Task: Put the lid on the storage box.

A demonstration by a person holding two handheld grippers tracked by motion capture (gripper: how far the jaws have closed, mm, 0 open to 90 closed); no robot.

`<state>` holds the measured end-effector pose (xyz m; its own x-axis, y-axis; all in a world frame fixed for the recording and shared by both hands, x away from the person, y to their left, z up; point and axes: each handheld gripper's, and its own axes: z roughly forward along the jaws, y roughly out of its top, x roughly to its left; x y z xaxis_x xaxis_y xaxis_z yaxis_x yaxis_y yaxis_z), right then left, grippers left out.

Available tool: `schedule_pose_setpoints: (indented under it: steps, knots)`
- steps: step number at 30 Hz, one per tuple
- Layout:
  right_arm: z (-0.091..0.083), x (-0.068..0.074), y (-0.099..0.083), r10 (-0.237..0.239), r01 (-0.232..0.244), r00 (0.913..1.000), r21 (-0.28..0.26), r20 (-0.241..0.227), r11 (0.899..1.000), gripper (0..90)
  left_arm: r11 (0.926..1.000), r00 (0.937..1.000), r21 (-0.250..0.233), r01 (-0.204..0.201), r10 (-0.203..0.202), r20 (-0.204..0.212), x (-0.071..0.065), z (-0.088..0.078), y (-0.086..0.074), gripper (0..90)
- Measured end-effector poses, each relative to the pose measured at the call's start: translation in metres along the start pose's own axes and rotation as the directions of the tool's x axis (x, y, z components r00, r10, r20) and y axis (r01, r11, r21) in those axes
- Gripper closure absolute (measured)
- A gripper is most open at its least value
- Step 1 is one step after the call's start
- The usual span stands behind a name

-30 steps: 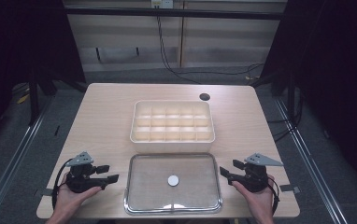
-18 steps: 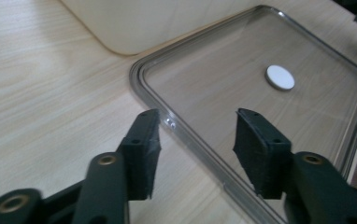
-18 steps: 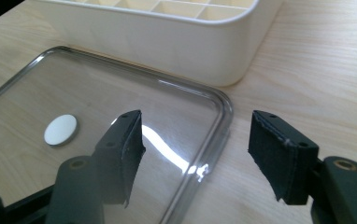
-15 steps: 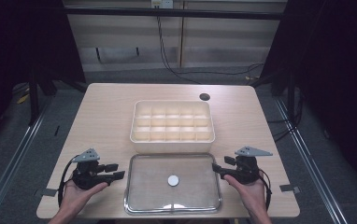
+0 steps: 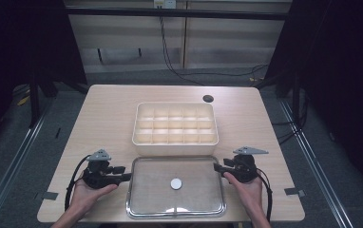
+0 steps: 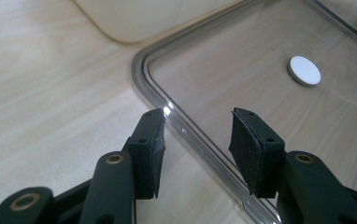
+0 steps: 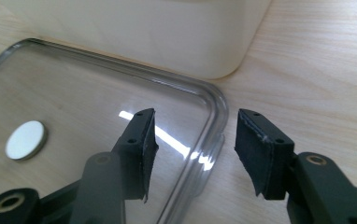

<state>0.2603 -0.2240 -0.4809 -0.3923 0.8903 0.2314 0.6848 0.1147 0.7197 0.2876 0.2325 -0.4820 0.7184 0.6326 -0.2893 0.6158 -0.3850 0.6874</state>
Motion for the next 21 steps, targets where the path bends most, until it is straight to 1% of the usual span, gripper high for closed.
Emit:
schedule_pose_setpoints:
  steps: [2,3,4,5,6,8,9,11,13,14,17,21]
  knots:
    - [0.001,-0.001,-0.001,-0.006,0.006,1.0000,-0.001,0.004,1.000,50.2,0.9998,0.9998,0.001,0.021,-0.021,0.007,0.003,-0.001,-0.004,54.7]
    - [0.002,0.000,-0.002,-0.009,0.009,0.9999,0.006,0.009,1.000,50.4,0.9997,0.9997,0.002,0.025,-0.025,0.002,0.004,-0.001,-0.005,55.0]
    - [0.004,0.000,-0.003,-0.013,0.013,0.9997,0.015,0.018,1.000,50.4,0.9997,0.9997,0.002,0.025,-0.025,0.002,0.004,-0.001,-0.005,55.1]
    - [0.006,0.001,-0.005,-0.032,0.031,0.9987,0.036,0.041,0.999,50.4,0.9997,0.9997,0.006,0.023,-0.023,-0.007,0.006,-0.001,-0.005,55.2]
    - [0.008,0.001,-0.006,-0.042,0.040,0.9980,0.047,0.046,0.998,49.9,0.9999,0.9999,0.001,0.017,-0.017,-0.004,0.006,0.001,-0.005,55.7]
    - [0.010,0.003,-0.007,-0.035,0.033,0.9984,0.054,0.044,0.998,49.9,0.9999,1.0000,0.013,0.003,-0.003,0.001,0.004,0.004,-0.005,56.4]
    - [0.011,0.004,-0.007,-0.043,0.040,0.9980,0.052,0.047,0.998,49.9,0.9998,1.0000,0.018,0.000,0.000,0.004,0.003,0.006,-0.005,56.6]
    - [0.013,0.005,-0.007,-0.038,0.035,0.9980,0.055,0.050,0.998,49.9,0.9993,0.9999,0.035,-0.010,0.010,0.001,0.002,0.009,-0.005,56.5]
    - [0.013,0.006,-0.008,-0.033,0.030,0.9978,0.057,0.057,0.998,49.9,0.9991,1.0000,0.041,-0.009,0.009,0.000,0.001,0.011,-0.006,52.4]
    - [0.015,0.006,-0.008,-0.029,0.025,0.9979,0.061,0.058,0.998,49.6,0.9985,0.9999,0.052,-0.014,0.014,0.000,0.000,0.013,-0.006,51.8]
    - [0.018,0.006,-0.009,-0.031,0.027,0.9975,0.064,0.063,0.998,48.9,0.9988,1.0000,0.049,-0.006,0.006,0.001,0.000,0.014,-0.006,51.4]
    - [0.019,0.008,-0.009,-0.029,0.024,0.9973,0.073,0.068,0.997,48.9,0.9989,0.9999,0.046,-0.012,0.012,0.005,0.000,0.015,-0.006,52.2]
